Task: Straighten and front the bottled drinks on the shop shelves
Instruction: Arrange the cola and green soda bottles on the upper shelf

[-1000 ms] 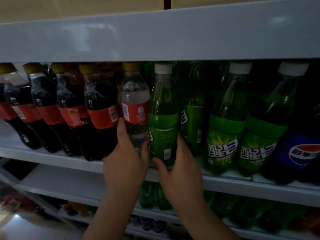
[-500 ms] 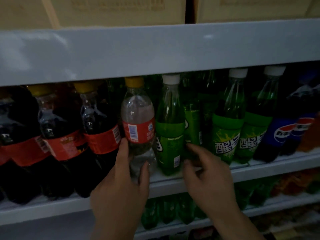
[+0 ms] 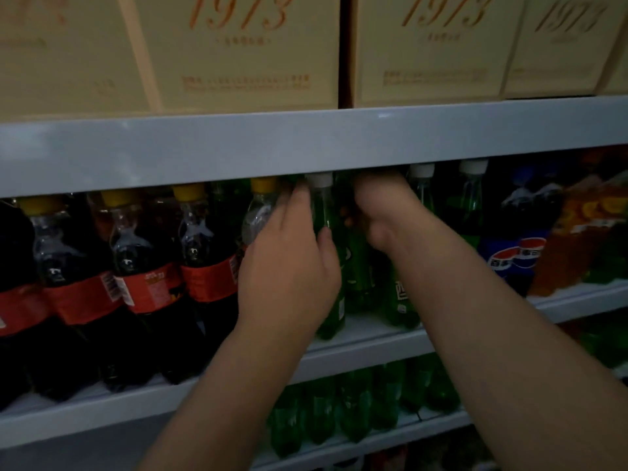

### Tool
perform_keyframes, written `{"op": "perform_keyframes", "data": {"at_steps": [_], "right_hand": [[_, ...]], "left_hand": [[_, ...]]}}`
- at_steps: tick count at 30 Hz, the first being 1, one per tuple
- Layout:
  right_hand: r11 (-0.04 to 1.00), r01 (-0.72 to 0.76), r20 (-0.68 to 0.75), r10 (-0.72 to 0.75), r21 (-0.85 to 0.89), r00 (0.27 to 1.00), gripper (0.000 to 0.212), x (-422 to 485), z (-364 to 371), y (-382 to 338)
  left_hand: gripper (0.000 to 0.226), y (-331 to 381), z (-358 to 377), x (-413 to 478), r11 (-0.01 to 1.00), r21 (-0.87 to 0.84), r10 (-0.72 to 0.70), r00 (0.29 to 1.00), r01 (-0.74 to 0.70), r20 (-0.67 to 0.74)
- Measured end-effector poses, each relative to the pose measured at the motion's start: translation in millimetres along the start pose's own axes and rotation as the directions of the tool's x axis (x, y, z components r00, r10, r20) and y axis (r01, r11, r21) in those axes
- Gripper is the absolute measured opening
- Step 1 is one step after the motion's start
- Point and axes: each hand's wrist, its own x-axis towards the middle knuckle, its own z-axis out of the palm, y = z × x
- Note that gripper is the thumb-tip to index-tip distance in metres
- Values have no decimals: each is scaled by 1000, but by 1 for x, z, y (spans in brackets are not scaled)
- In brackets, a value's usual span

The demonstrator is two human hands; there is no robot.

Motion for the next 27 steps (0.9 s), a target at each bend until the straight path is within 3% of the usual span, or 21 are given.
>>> {"op": "perform_keyframes", "data": {"at_steps": [2,4,9,13,17,27], "right_hand": [[995,-72,32,69,74,997,20,12,2,-4],[993,-109,54,106,51,993,20,20,5,-4],[987,-63,-16,61,-149,998,22,23,8,-3],[974,-1,52,13,-225,999,27,24,10,-3],[909,33,112,15,-416,994,25,29,13,-5],[940,84,227,-7,-331,974,34,40,15,-12]], "left_hand": [[42,-1,4,6,1000,-11,-16,999,17,42],[54,-2,10,5,1000,2,-27,994,27,102],[70,-5,18,2,997,70,-15,998,11,54],[74,-8,15,7,994,107,11,999,-15,36],[76,-9,15,7,991,119,53,998,-55,26],[72,-9,16,6,988,135,76,997,-78,22]]}}
